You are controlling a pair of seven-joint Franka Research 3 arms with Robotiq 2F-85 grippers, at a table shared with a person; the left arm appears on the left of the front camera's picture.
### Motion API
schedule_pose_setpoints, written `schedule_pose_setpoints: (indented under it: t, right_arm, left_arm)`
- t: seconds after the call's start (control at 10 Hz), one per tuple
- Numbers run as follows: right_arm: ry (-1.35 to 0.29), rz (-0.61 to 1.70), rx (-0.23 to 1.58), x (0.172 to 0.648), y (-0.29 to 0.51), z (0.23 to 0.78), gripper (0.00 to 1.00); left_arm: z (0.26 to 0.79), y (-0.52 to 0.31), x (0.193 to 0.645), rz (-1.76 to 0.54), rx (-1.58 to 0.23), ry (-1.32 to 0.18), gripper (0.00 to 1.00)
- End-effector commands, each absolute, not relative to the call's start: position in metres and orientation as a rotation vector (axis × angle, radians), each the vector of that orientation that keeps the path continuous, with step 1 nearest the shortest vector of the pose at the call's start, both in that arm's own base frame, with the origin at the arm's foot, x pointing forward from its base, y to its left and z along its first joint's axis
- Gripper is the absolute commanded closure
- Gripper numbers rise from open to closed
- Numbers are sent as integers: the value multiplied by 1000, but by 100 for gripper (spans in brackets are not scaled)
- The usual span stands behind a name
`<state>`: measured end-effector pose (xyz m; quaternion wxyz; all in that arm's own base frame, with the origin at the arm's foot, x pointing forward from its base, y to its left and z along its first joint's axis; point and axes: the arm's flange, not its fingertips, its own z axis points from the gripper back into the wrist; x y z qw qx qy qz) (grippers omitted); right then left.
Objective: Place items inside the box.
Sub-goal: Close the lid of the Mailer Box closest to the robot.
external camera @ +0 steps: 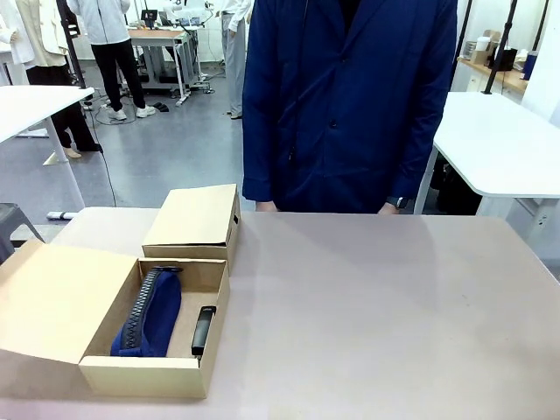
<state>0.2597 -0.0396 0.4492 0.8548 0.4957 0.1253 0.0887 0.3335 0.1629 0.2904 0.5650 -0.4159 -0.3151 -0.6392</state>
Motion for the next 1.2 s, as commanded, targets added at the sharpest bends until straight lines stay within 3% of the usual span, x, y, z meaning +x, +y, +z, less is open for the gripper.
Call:
schedule_pose_setpoints:
  t: [0.0,0.4,0.6,0.8,1.1]
  right_arm:
    - [252,201,1062,259,-40,450,0]
    - [252,201,1062,259,-40,450,0]
    - [252,201,1062,259,-40,450,0]
    - [252,201,1062,259,-40,450,0]
    - [252,201,1062,259,-40,450,0]
  left_arm:
    - [264,178,311,-1561,-996,-862,0]
    - [309,166,293,-1499,-1037,-1043,0]
    - [326,134,283,-1506,-1076,-1065,0]
    - [323,84,280,-1596,-996,-1071,0]
    - [308,23,268,-1624,-1047,-1088,0]
